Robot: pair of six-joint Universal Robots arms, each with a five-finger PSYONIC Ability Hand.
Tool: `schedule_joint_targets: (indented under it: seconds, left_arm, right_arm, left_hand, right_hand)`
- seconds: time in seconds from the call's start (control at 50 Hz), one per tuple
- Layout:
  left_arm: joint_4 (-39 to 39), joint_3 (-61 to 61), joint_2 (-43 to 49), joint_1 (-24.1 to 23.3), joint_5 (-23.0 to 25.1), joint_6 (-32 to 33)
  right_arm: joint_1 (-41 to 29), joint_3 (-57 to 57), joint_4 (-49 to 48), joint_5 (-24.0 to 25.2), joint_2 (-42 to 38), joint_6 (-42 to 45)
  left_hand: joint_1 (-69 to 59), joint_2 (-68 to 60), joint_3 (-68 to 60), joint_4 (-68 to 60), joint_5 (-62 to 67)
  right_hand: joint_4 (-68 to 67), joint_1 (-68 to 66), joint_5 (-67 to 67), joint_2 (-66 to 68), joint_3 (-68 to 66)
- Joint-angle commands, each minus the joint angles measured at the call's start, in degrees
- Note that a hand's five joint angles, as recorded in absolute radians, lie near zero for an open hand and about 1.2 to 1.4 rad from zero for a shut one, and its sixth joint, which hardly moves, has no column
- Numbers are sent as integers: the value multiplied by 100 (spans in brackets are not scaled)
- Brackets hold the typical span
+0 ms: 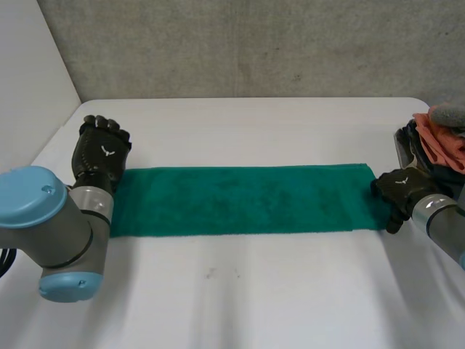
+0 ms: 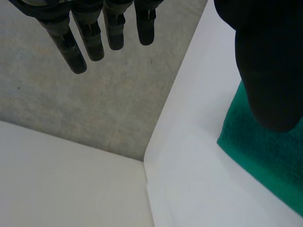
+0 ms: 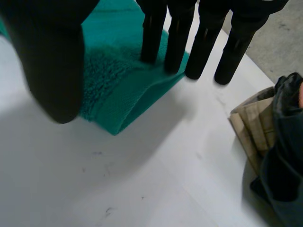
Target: Fold the laundry.
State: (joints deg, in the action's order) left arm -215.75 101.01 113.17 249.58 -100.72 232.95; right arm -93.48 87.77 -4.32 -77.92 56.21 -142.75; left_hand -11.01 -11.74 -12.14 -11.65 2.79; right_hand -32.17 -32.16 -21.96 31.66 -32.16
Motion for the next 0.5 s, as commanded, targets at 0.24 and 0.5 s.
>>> schedule_joint_targets:
  seconds: [0.24, 0.5]
  left_arm:
    - [42, 146, -295, 20, -27, -22]
    - [244, 454, -884, 55, -27, -144]
  right_arm:
    - [488, 99, -157, -1102, 277, 1054]
    - [-456, -339, -1034, -1982, 487, 2217]
  left_hand:
    - [97, 169, 209, 160, -275]
    - [97, 169, 209, 160, -275]
  right_hand:
    - [-4783, -4784, -4804, 4834, -4784]
    - [-4783, -4784, -4804, 4834, -4784]
